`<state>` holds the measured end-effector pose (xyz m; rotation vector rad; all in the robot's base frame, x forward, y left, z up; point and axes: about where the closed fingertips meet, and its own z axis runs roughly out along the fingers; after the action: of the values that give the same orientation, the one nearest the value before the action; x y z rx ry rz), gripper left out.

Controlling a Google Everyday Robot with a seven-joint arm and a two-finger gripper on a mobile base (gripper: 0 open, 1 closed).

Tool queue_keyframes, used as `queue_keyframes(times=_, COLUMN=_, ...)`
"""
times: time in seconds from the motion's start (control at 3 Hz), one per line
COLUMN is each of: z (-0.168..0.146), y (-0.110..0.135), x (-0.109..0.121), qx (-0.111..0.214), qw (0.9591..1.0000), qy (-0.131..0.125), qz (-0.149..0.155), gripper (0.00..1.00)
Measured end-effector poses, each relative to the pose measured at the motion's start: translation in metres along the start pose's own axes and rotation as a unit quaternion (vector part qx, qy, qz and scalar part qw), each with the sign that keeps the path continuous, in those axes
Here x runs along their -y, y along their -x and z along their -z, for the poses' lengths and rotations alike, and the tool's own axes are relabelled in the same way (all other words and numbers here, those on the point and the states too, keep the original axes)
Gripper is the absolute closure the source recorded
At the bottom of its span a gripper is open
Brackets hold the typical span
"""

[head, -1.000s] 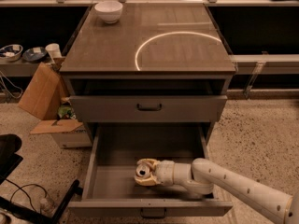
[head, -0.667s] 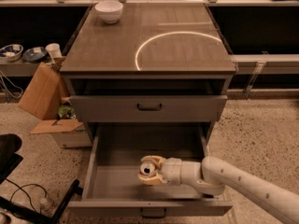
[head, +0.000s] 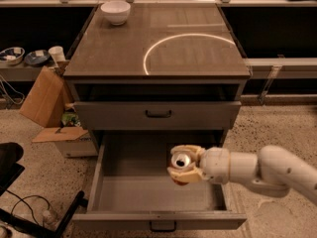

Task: Pick coke can from middle drawer and place on counter

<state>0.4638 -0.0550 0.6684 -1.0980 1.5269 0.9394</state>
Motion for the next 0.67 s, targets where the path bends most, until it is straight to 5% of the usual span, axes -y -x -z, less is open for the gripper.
queue_keyframes(times=0.67, z=0.056, y=0.170, x=0.046, qx=-0.037, qw=0.9992, qy=0.006, qz=0.011, gripper=1.00)
